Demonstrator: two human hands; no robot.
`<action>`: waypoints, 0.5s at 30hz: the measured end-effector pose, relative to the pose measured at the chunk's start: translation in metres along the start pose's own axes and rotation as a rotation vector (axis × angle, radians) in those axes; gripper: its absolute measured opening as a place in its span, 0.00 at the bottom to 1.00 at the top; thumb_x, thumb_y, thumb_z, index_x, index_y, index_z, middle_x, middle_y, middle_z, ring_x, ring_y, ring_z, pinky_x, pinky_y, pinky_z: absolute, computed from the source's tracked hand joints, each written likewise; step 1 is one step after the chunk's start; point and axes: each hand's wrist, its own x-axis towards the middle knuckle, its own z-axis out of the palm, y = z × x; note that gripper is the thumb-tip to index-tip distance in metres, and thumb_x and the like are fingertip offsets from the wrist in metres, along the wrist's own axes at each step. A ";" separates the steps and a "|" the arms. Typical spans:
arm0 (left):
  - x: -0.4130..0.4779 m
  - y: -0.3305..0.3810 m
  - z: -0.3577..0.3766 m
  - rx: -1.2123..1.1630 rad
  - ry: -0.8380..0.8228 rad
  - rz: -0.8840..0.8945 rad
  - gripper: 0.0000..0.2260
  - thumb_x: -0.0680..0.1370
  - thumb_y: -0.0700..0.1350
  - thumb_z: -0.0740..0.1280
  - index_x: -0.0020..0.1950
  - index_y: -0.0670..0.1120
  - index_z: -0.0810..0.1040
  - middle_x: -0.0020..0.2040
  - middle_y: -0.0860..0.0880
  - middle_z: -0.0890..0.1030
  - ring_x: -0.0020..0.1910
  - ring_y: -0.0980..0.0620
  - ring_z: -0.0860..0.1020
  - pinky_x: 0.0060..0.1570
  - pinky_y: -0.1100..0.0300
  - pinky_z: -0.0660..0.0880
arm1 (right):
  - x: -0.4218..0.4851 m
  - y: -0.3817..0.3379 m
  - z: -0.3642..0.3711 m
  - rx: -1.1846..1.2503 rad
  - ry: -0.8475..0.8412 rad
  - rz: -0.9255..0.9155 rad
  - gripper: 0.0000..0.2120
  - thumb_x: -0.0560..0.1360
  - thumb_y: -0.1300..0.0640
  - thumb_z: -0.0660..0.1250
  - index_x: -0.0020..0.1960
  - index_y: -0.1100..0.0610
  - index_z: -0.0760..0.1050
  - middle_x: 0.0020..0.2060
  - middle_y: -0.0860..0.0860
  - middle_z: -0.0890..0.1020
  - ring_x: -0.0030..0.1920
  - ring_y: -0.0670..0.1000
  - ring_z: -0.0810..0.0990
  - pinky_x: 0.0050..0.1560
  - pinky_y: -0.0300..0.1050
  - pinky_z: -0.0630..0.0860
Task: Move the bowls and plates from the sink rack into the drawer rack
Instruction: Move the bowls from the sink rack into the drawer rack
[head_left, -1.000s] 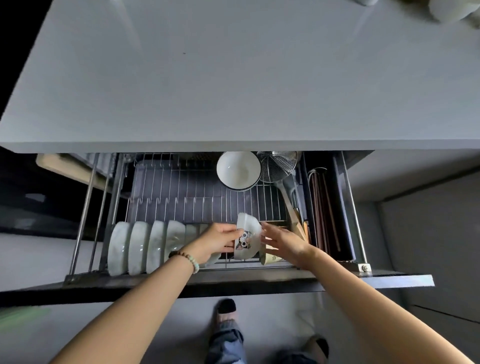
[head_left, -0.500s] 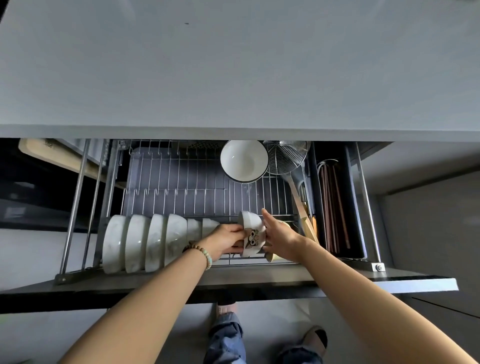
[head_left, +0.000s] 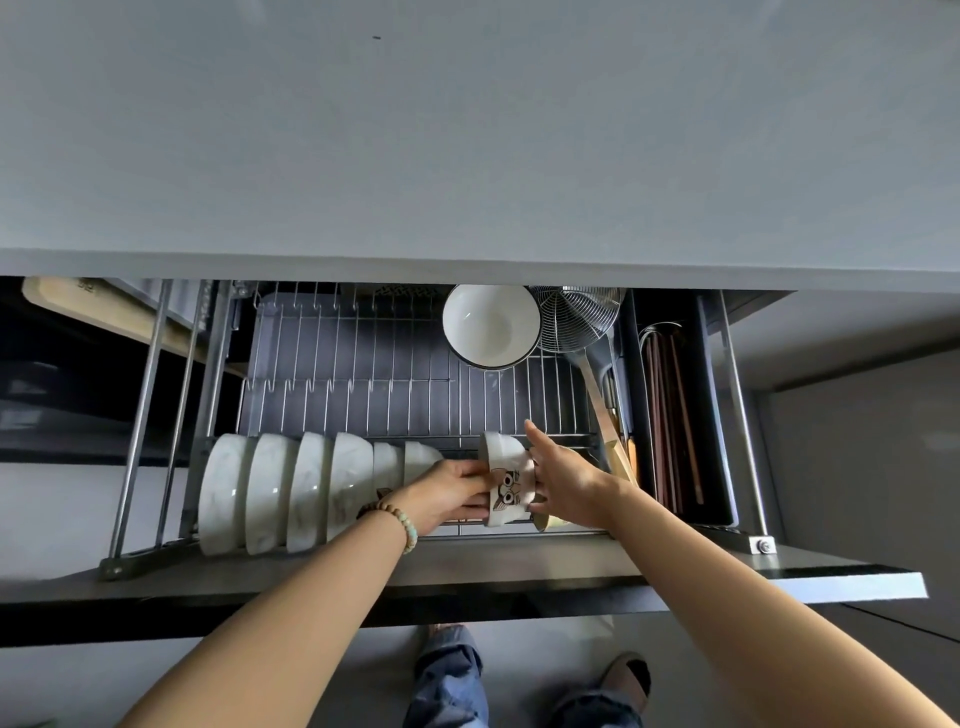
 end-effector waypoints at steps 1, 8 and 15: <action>0.001 -0.001 0.000 -0.013 -0.003 -0.001 0.11 0.79 0.42 0.63 0.61 0.44 0.75 0.54 0.45 0.81 0.53 0.49 0.79 0.51 0.60 0.78 | 0.001 0.000 -0.002 -0.016 0.007 0.007 0.31 0.75 0.33 0.53 0.58 0.60 0.71 0.49 0.71 0.75 0.53 0.58 0.75 0.66 0.57 0.64; 0.005 -0.006 -0.002 0.040 0.034 0.005 0.12 0.79 0.42 0.63 0.62 0.43 0.75 0.54 0.45 0.81 0.51 0.50 0.80 0.49 0.61 0.78 | 0.011 0.008 -0.006 0.062 -0.040 0.029 0.19 0.75 0.33 0.55 0.50 0.48 0.66 0.42 0.50 0.70 0.49 0.49 0.72 0.72 0.60 0.58; 0.017 -0.016 -0.010 0.089 0.123 -0.041 0.13 0.79 0.39 0.62 0.63 0.40 0.75 0.58 0.39 0.80 0.56 0.44 0.80 0.57 0.53 0.77 | 0.022 0.014 0.009 -0.044 -0.005 0.052 0.26 0.76 0.35 0.55 0.43 0.58 0.71 0.35 0.55 0.75 0.42 0.54 0.74 0.56 0.51 0.69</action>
